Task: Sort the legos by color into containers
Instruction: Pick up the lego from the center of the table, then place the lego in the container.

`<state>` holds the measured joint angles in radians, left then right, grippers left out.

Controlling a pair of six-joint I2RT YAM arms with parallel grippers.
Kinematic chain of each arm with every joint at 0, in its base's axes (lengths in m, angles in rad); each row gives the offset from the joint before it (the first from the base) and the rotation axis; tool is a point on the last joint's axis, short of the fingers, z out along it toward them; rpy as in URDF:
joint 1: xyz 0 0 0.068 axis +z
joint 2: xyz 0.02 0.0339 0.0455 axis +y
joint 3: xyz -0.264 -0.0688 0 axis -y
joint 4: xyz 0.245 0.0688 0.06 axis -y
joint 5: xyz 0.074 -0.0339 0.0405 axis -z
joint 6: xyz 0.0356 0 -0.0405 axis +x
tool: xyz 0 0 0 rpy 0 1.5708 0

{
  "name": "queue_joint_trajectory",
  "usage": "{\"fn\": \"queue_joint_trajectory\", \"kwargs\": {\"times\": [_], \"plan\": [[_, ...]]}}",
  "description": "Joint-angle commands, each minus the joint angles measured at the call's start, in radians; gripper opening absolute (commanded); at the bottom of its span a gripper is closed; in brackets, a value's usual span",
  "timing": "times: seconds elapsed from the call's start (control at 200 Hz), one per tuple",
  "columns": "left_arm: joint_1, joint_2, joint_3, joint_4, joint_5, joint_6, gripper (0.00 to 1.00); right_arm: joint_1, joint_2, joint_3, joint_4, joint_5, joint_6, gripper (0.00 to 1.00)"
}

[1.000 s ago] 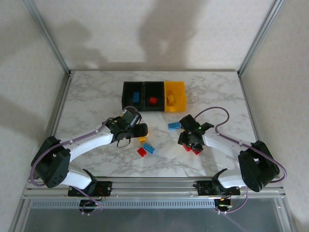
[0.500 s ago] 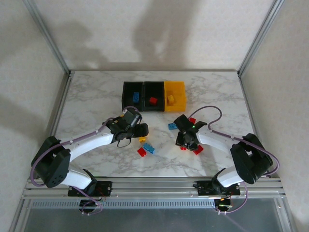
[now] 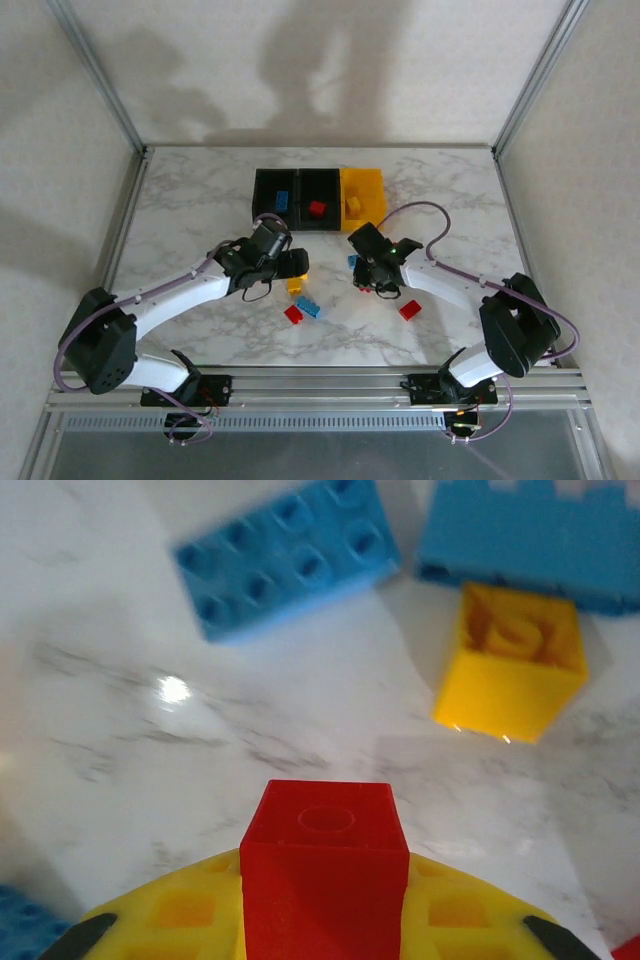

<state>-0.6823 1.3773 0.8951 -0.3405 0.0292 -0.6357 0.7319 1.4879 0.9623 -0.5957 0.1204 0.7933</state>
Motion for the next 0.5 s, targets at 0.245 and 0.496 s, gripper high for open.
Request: {"fn": "queue_joint_trajectory", "kwargs": {"times": [0.245,0.496], "plan": [[0.115,-0.104,0.055,0.002,0.036,-0.046,0.76,-0.032,0.224,0.446,0.035,-0.031,-0.189,0.19],[0.176,-0.165,0.033,-0.005,0.052,-0.069,0.76,-0.103,0.508,0.774,0.041,-0.119,-0.218,0.19]]}}
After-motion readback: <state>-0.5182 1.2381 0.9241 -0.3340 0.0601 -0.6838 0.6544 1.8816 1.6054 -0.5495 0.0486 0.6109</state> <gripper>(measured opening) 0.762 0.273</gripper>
